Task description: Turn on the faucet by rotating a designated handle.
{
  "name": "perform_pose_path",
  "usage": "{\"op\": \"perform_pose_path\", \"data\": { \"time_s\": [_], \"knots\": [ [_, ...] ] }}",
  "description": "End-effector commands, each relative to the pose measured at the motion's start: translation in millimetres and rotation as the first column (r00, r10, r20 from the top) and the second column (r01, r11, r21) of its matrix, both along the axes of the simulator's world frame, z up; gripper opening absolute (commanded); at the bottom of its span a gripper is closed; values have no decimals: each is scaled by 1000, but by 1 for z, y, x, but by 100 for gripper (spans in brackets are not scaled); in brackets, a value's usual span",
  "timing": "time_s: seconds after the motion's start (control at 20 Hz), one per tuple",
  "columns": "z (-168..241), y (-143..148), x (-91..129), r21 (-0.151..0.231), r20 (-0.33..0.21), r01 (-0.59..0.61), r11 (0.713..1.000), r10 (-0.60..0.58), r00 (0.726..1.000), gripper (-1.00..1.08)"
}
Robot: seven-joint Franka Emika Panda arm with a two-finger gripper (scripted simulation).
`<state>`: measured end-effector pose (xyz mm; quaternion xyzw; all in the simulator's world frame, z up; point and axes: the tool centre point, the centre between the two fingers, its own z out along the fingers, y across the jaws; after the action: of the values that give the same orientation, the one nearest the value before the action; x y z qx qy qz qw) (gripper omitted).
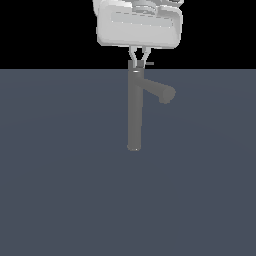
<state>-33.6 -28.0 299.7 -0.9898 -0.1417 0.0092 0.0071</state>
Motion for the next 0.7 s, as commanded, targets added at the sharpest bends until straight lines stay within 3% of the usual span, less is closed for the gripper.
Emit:
{"op": "perform_pose_path", "data": {
  "time_s": [0.0, 0.2, 0.25, 0.65],
  "knots": [
    [1, -37, 16, -11, 23, 46, 999, -46, 999, -100],
    [1, -52, 21, -11, 20, 58, 998, -58, 998, -100],
    [0, -21, 11, 1, -3, 16, 1000, -16, 1000, -100],
    [0, -35, 37, -5, 7, 35, 999, -35, 999, -100]
  ]
}}
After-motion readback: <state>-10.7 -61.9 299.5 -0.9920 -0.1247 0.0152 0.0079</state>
